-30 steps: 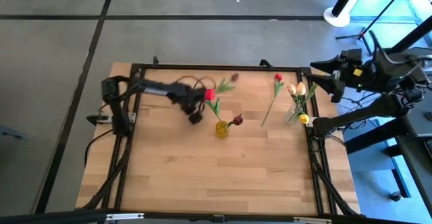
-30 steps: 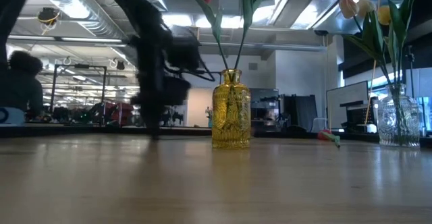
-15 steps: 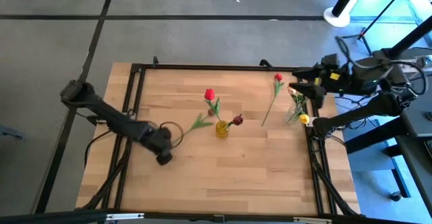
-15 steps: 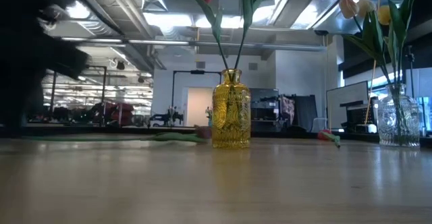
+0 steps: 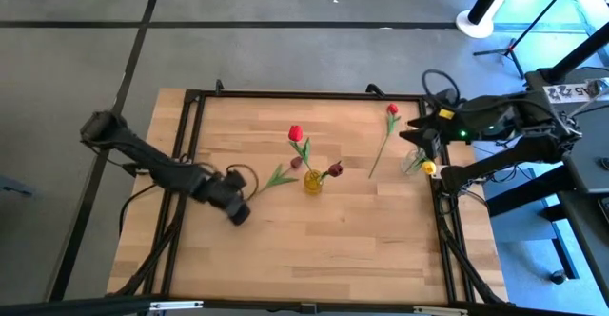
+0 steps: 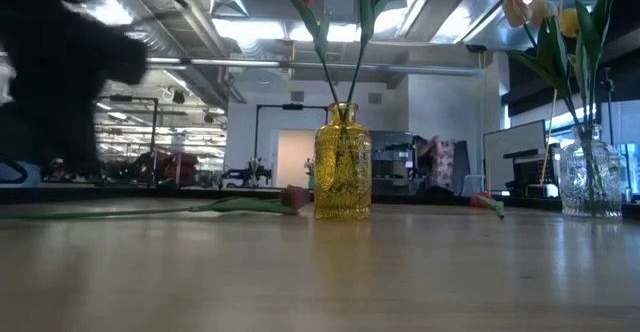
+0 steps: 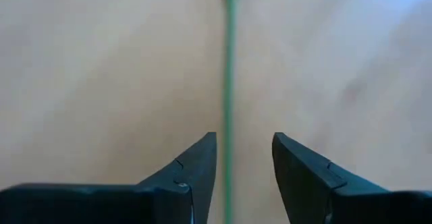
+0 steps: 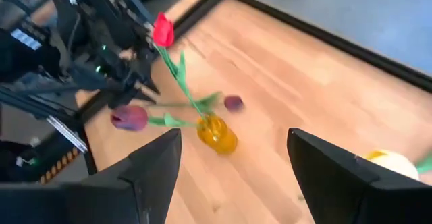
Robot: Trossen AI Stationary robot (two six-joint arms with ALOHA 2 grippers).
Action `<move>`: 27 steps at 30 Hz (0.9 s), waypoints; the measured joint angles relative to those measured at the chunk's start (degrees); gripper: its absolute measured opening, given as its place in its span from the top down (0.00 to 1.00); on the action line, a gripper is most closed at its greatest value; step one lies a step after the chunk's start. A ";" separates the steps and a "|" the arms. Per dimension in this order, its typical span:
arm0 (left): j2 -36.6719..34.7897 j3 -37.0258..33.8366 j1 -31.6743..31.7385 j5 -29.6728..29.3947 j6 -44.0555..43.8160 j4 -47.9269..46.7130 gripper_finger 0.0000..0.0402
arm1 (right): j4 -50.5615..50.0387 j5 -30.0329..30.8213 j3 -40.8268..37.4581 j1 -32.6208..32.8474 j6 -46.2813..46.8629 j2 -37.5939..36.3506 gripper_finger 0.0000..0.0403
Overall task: Sort flowers into vase by color
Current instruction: Put the dark red tulip into the yellow transparent vase
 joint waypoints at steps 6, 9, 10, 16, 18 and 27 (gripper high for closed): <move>6.97 0.00 15.80 2.74 12.88 10.57 0.65 | -1.27 -2.08 0.00 0.00 0.17 0.65 0.33; 9.63 0.07 19.25 2.24 17.15 16.77 0.65 | -1.30 -2.39 0.00 0.00 0.15 0.65 0.33; 10.58 0.08 19.99 2.15 18.22 19.37 0.65 | -1.30 -2.56 0.00 0.00 0.12 0.64 0.33; 19.89 2.79 21.63 3.49 19.29 25.65 0.65 | -1.34 -3.15 0.00 0.00 -0.75 0.59 0.33; 22.89 4.54 21.23 3.78 20.63 25.44 0.65 | -1.33 -3.15 0.00 0.00 -1.78 0.59 0.33; 25.89 6.91 18.13 1.09 18.50 22.23 0.86 | -1.14 -3.27 0.00 0.00 -4.21 0.57 0.33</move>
